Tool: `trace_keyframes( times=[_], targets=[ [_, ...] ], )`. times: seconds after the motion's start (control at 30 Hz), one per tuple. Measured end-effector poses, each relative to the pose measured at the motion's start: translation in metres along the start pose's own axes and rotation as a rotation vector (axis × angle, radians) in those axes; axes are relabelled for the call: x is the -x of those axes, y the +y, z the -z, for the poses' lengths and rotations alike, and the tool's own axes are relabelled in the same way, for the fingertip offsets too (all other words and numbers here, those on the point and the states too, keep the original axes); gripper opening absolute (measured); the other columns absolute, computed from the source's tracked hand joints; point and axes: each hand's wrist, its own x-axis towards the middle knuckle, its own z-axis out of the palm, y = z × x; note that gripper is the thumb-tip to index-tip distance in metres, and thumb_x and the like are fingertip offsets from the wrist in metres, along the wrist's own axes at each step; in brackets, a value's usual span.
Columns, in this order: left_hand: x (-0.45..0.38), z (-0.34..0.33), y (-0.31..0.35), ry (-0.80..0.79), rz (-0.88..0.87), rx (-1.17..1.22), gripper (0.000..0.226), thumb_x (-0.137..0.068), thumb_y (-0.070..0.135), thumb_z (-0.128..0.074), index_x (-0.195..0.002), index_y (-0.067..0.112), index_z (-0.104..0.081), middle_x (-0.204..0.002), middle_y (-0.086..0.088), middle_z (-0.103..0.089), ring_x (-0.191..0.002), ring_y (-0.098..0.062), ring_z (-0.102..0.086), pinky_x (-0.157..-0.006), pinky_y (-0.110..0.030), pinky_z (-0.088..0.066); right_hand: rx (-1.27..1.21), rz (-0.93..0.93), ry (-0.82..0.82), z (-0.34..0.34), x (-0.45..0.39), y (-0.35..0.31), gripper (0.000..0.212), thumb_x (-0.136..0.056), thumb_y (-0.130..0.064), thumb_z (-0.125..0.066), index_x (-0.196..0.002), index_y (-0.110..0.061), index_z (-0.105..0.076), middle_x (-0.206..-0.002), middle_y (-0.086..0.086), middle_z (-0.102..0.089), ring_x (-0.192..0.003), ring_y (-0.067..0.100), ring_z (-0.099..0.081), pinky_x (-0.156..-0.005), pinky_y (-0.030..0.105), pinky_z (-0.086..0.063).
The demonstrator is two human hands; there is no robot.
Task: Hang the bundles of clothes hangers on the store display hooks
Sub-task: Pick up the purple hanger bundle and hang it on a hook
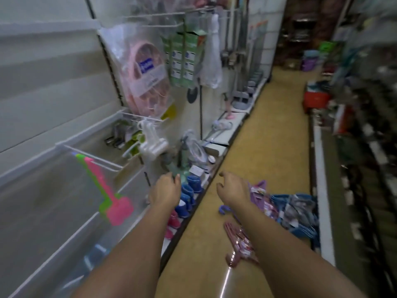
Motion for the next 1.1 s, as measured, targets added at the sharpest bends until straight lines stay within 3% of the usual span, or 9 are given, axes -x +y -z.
trace_keyframes(
  times=[0.17, 0.33, 0.6, 0.8, 1.1],
  targets=[
    [-0.001, -0.064, 0.058, -0.124, -0.119, -0.046, 0.04, -0.1, 0.039, -0.036, -0.12, 0.013, -0.059, -0.112, -0.014, -0.066, -0.104, -0.035, -0.061, -0.083, -0.038, -0.048, 0.038, -0.189, 0.001, 0.013, -0.003, 0.082, 0.034, -0.096, -0.025, -0.046, -0.128, -0.017, -0.053, -0.121, 0.008, -0.062, -0.108, 0.031, -0.058, -0.087, 0.038, -0.043],
    [-0.005, -0.124, 0.119, -0.237, -0.226, -0.088, 0.04, -0.101, 0.04, -0.033, -0.107, 0.01, -0.059, -0.112, -0.014, -0.064, -0.103, -0.034, -0.06, -0.08, -0.038, -0.048, 0.03, -0.316, 0.025, 0.028, -0.017, 0.157, 0.036, -0.097, -0.029, -0.046, -0.13, -0.017, -0.052, -0.126, 0.007, -0.059, -0.104, 0.03, -0.06, -0.088, 0.042, -0.048],
    [-0.022, -0.214, 0.194, -0.363, -0.255, -0.132, 0.044, -0.102, 0.04, -0.031, -0.124, 0.012, -0.055, -0.123, -0.011, -0.061, -0.111, -0.031, -0.058, -0.085, -0.036, -0.046, 0.073, -0.428, 0.015, 0.043, -0.057, 0.26, 0.031, -0.097, -0.028, -0.048, -0.125, -0.017, -0.054, -0.116, 0.007, -0.063, -0.095, 0.029, -0.062, -0.083, 0.037, -0.048],
    [-0.043, -0.268, 0.219, -0.436, -0.257, -0.104, 0.042, -0.101, 0.04, -0.034, -0.123, 0.013, -0.057, -0.121, -0.01, -0.063, -0.107, -0.032, -0.06, -0.084, -0.037, -0.048, 0.093, -0.482, -0.019, 0.035, -0.083, 0.308, 0.031, -0.096, -0.03, -0.046, -0.123, -0.018, -0.057, -0.11, 0.007, -0.066, -0.097, 0.03, -0.062, -0.083, 0.037, -0.046],
    [-0.115, -0.329, 0.233, -0.539, -0.294, -0.147, 0.043, -0.102, 0.042, -0.031, -0.123, 0.014, -0.056, -0.118, -0.008, -0.063, -0.106, -0.028, -0.06, -0.082, -0.035, -0.047, 0.081, -0.567, -0.087, 0.002, -0.159, 0.339, 0.032, -0.093, -0.028, -0.05, -0.124, -0.019, -0.056, -0.118, 0.005, -0.062, -0.104, 0.027, -0.06, -0.09, 0.036, -0.045]
  ],
)
